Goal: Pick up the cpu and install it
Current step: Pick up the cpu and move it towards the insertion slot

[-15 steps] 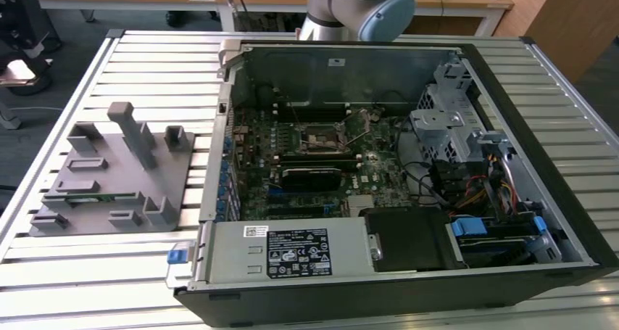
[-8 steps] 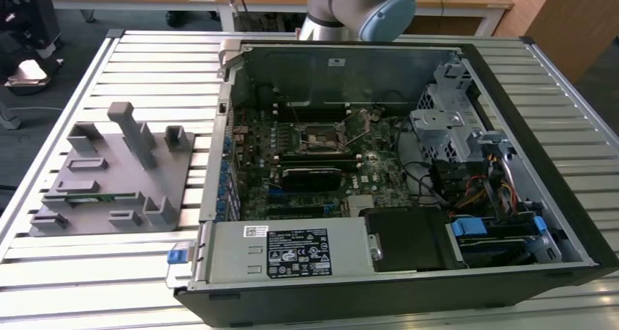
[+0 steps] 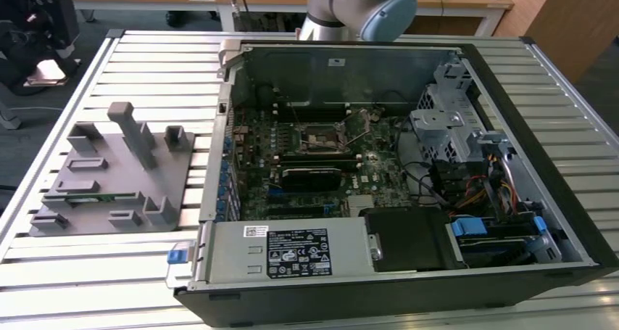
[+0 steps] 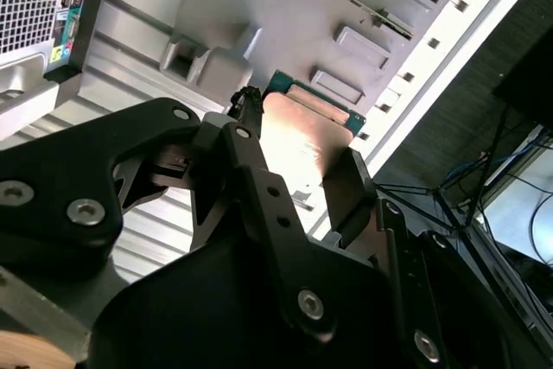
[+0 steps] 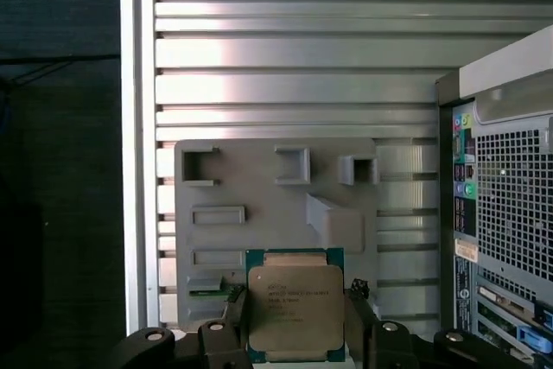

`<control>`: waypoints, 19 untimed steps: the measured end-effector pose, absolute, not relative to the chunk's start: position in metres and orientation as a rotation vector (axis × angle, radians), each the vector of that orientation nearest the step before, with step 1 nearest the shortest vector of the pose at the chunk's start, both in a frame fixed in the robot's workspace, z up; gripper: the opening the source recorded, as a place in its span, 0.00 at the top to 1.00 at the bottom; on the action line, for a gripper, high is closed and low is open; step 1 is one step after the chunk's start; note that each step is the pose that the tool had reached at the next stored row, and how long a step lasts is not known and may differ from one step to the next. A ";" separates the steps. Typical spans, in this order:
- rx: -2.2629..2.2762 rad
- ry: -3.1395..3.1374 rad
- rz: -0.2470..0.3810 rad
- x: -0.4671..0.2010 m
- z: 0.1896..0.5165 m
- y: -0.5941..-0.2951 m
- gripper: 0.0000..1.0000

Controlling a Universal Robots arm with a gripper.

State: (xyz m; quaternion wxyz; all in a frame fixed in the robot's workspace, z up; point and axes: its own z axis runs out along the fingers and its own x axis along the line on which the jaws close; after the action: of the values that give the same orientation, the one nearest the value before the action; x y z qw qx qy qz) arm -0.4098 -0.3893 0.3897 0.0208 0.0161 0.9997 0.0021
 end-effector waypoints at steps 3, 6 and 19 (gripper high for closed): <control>0.050 3.100 0.007 -0.401 0.390 -0.389 0.47; 0.050 3.100 0.007 -0.394 0.390 -0.389 0.47; 0.050 3.100 0.007 -0.365 0.390 -0.389 0.47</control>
State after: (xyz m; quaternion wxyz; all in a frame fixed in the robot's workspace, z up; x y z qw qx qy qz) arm -0.3653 -0.3893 0.3897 0.0208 0.0162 0.9997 0.0021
